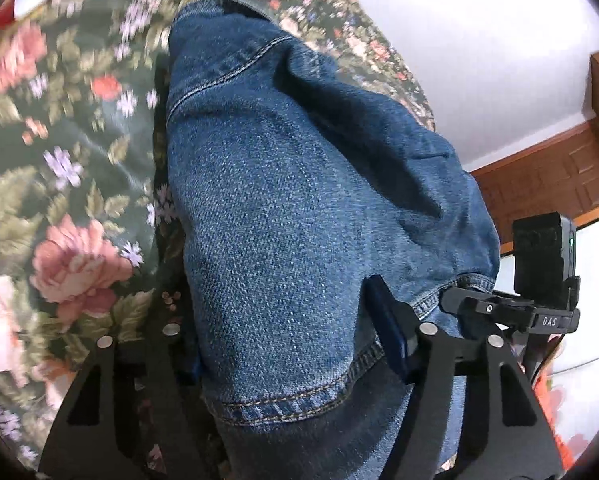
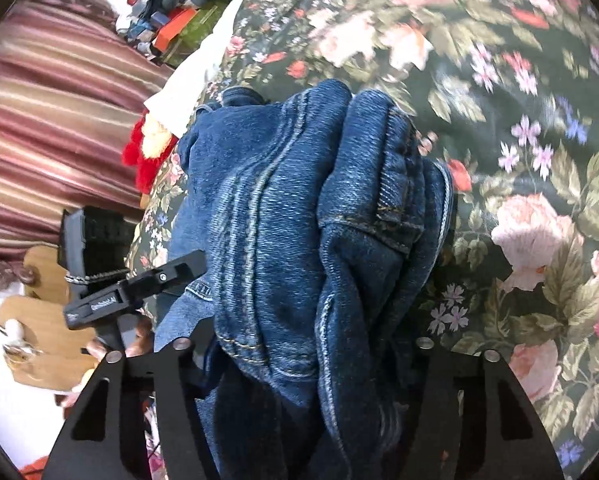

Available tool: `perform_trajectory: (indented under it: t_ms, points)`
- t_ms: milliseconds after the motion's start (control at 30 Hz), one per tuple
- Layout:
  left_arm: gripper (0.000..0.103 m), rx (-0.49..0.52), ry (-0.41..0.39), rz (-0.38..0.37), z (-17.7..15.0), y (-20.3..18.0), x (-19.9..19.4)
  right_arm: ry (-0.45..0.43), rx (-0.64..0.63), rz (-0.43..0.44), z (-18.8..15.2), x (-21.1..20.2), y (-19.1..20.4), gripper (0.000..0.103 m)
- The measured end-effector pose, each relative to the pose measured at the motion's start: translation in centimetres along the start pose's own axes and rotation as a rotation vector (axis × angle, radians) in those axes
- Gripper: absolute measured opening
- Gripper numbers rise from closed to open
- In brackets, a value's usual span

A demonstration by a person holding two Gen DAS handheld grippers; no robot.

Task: Fold large clothes

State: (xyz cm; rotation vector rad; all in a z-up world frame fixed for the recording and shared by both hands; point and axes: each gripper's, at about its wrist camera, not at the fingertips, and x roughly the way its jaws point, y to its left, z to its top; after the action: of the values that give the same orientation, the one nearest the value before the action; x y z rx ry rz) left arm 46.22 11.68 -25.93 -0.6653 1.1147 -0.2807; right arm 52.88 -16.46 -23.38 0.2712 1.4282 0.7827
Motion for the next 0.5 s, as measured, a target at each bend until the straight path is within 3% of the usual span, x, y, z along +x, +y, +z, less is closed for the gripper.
perform_trajectory:
  t_ms: [367, 500]
  points:
    - [0.062, 0.151, -0.172, 0.028, 0.9, -5.2, -12.2, -0.126, -0.1, 0.004, -0.3, -5.7, 8.0, 0.053]
    - [0.062, 0.187, -0.222, 0.049, -0.6, -5.4, -17.3, -0.17, -0.136, 0.022, -0.6, -7.2, 11.6, 0.053]
